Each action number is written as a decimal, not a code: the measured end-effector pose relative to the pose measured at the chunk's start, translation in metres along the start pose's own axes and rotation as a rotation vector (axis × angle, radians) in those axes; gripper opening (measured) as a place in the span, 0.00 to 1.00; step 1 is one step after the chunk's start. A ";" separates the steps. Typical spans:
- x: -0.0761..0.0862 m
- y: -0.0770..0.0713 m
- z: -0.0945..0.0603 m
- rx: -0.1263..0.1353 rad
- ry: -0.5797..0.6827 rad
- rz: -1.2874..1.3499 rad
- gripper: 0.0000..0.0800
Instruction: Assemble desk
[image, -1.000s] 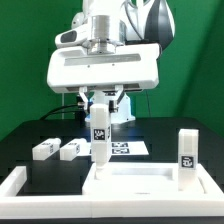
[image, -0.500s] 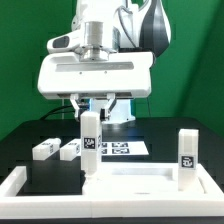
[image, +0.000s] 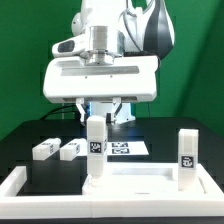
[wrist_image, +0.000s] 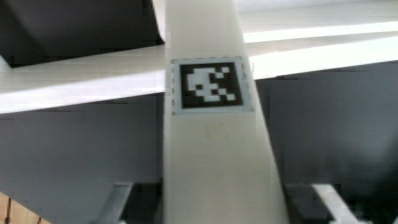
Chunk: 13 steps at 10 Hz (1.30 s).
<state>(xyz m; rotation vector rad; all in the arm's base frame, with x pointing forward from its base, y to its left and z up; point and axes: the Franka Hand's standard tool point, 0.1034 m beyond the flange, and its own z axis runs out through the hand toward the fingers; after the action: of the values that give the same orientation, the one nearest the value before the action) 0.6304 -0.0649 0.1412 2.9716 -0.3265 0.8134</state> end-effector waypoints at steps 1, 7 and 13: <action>0.000 0.000 0.001 -0.001 0.001 0.000 0.36; -0.007 -0.006 0.010 -0.006 0.022 -0.017 0.36; -0.008 -0.006 0.011 -0.007 0.022 -0.018 0.80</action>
Offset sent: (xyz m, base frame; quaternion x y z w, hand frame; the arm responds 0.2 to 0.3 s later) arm -0.0038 0.0051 -0.0166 -0.0090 0.0273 0.0078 0.9996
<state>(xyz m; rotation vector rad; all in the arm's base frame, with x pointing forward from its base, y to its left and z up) 0.6306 -0.0587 0.1284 2.9530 -0.3007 0.8404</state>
